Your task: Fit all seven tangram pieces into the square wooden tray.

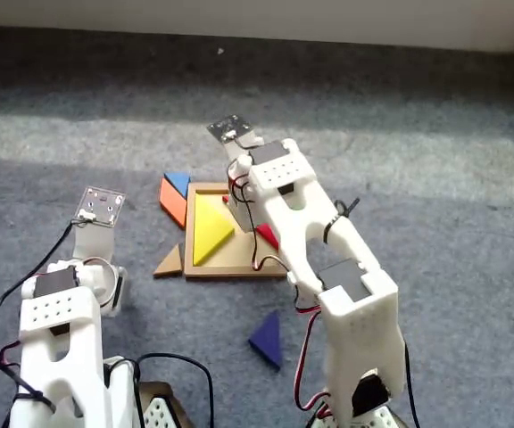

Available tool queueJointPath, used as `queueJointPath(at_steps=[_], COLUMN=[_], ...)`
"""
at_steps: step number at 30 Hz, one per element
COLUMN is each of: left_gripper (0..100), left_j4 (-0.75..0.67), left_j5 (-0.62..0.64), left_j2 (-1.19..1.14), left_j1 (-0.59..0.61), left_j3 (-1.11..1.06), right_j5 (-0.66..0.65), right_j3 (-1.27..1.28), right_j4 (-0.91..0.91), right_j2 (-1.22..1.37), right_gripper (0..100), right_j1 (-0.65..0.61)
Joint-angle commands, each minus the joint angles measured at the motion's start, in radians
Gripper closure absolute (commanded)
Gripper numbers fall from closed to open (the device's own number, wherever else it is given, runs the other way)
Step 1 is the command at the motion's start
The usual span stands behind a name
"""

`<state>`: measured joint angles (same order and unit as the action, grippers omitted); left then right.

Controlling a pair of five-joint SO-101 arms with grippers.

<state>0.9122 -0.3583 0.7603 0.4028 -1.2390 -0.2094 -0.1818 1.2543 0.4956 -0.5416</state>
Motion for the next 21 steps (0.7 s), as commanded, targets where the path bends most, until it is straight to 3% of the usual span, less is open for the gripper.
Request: queueJointPath(at_steps=[1, 7, 13, 21], left_gripper=[82, 82, 82, 82], left_j4=[-0.014, -0.014, -0.014, -0.014], left_j5=[-0.005, -0.005, -0.005, -0.005], left_j2=[0.015, 0.015, 0.015, 0.015], left_j1=[0.010, 0.010, 0.010, 0.010], left_j3=[0.004, 0.004, 0.004, 0.002], right_j5=[0.012, 0.048, 0.038, -0.046], right_j3=[-0.058, -0.028, -0.028, -0.004], right_j4=[0.045, 0.019, -0.027, -0.071], right_j2=[-0.062, -0.110, -0.105, -0.018], right_gripper=[80.3, 79.1, 66.7, 66.7], right_j1=[-0.038, -0.050, -0.064, -0.061])
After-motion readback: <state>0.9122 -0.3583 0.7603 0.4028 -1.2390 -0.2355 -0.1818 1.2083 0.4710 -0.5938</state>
